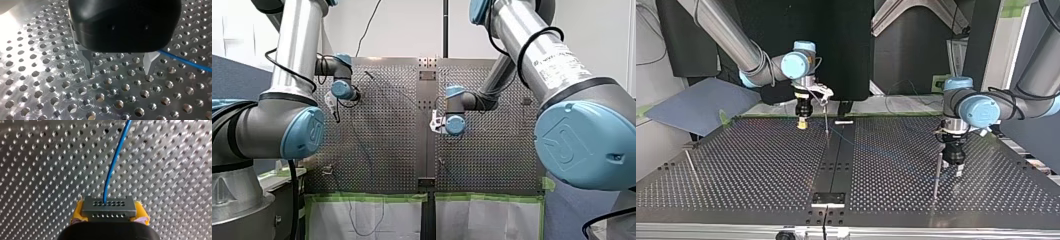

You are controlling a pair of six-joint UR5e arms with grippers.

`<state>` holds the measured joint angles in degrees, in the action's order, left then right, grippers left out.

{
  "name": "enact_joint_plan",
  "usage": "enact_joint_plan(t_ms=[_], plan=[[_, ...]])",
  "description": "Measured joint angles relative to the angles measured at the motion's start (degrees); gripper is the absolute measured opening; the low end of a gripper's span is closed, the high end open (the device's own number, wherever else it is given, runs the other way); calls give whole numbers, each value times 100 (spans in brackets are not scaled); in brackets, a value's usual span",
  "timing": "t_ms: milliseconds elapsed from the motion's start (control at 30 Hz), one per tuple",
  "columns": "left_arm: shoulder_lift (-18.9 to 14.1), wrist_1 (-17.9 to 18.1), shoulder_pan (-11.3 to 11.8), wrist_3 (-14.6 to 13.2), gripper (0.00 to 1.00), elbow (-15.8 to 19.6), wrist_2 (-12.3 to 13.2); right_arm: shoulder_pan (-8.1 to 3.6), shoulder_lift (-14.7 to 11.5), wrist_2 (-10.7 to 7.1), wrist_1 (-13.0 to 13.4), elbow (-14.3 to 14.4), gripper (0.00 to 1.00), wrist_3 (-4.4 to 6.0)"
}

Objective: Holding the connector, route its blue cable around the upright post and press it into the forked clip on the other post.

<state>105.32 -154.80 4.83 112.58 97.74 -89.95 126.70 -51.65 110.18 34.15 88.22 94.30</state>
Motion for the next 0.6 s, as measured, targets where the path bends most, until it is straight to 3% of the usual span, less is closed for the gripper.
enact_joint_plan(t_ms=[367,600], plan=[[0,1,-1,0,100,-1,0,-42,156,299,505,504,16,140],[0,2,-1,0,100,0,0,-37,467,443,831,831,16,406]])
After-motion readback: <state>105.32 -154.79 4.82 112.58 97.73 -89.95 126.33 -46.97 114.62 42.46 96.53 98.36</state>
